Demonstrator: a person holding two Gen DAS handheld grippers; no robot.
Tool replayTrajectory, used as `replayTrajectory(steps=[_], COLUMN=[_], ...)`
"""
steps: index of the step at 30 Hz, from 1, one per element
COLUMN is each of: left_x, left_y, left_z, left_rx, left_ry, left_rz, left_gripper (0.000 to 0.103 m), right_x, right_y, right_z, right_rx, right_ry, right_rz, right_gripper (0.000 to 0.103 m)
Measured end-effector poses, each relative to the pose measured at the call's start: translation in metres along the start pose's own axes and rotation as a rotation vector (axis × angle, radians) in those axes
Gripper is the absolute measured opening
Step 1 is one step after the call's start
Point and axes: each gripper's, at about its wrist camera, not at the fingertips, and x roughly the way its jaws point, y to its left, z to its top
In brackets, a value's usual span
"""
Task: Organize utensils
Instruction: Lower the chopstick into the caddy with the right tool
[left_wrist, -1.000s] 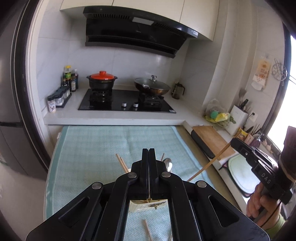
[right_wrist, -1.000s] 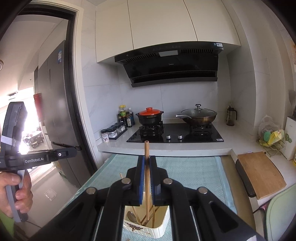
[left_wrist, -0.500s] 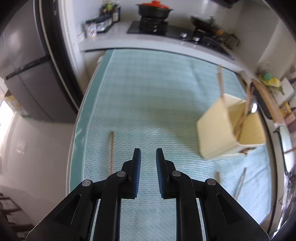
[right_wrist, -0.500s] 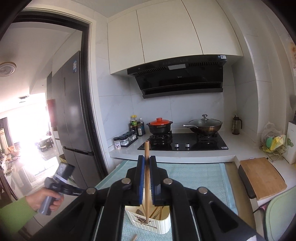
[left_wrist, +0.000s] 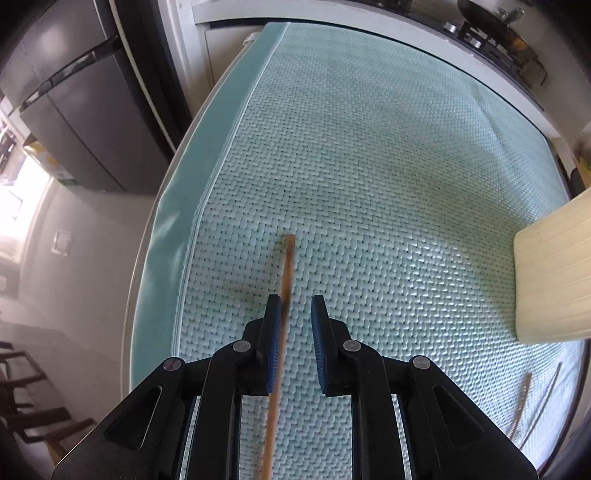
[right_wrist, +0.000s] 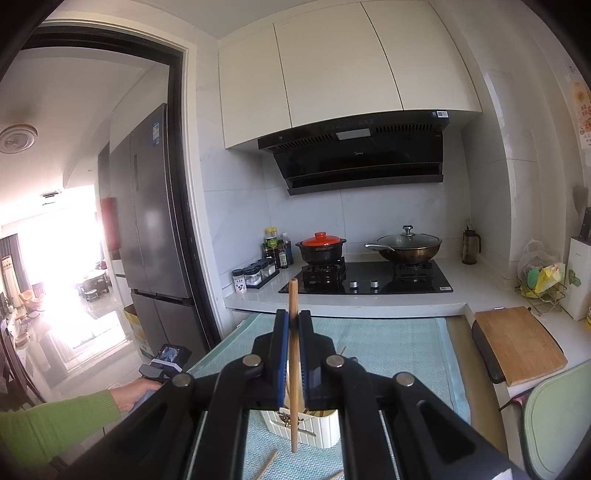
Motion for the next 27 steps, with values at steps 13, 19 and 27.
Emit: replayTrajectory(steps=[13,19,27], left_x=[-0.018,-0.121,-0.274], left_y=[-0.001,-0.018,-0.074], left_z=[-0.012,-0.04,-0.016], left_rx=[-0.028,0.019,0.098], left_ry=[-0.061,-0.248,-0.574], left_rz=[-0.046,-0.179,-0.287], left_gripper=[0.002,0.002,0.002], right_x=[-0.005,-0.001,0.028], right_y=[-0.006,-0.008,-0.005], right_z=[-0.012,-0.015,0.001], right_rx=[0.031,0.039,0.042], right_ry=[0.03,0.041,0.047], right_rz=[-0.006,-0.002,0.002], right_gripper=[0.006,0.006,0.006])
